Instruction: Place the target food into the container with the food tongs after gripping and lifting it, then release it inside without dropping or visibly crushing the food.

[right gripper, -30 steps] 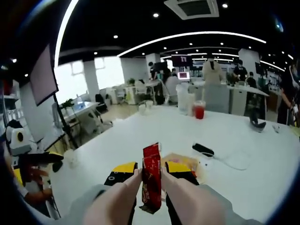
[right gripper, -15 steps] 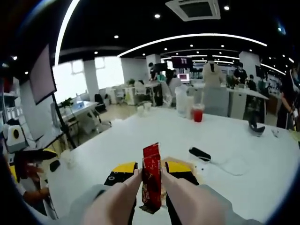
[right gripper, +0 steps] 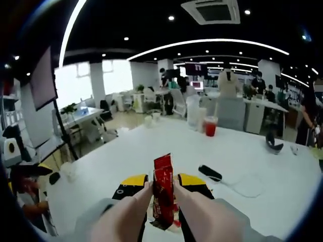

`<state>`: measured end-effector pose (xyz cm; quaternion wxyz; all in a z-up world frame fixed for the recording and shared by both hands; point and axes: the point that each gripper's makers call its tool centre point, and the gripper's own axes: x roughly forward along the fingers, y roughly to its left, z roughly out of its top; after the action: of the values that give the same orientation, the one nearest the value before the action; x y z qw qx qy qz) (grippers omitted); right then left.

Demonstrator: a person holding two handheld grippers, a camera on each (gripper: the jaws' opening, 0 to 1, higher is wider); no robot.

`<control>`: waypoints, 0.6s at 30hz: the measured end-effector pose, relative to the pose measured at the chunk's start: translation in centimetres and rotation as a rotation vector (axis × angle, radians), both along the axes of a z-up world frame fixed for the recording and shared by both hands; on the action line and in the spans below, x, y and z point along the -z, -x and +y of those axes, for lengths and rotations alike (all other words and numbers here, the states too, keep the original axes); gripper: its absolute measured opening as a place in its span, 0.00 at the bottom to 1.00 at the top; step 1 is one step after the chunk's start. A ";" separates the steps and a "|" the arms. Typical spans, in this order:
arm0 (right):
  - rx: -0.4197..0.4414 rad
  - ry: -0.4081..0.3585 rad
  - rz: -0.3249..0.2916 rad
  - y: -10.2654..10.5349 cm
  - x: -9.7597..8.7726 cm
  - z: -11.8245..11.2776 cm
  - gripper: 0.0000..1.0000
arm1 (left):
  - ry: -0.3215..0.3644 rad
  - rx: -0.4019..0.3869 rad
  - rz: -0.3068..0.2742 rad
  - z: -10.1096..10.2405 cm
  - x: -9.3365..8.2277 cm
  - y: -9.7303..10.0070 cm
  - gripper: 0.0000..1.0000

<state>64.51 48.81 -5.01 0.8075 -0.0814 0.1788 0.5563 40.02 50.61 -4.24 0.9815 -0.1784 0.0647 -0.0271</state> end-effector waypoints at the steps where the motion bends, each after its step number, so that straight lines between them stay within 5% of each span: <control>1: 0.001 -0.001 -0.002 -0.2 0.1 0.0 0.22 | 0.001 0.001 0.002 -0.1 0.1 0.1 0.99; 7: 0.010 0.021 -0.009 -2.9 -0.1 1.4 0.22 | 0.002 -0.008 0.017 0.3 0.5 0.8 0.99; 10: -0.005 0.062 -0.079 -3.5 -0.2 1.8 0.22 | 0.007 -0.008 0.024 0.4 0.6 0.9 0.99; 18: -0.021 0.043 -0.046 -3.6 -0.8 3.5 0.22 | 0.016 -0.011 0.028 1.0 0.6 0.5 0.99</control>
<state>68.08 52.31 -4.20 0.8035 -0.1132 0.1713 0.5588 39.53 51.60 -4.81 0.9791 -0.1869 0.0775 -0.0199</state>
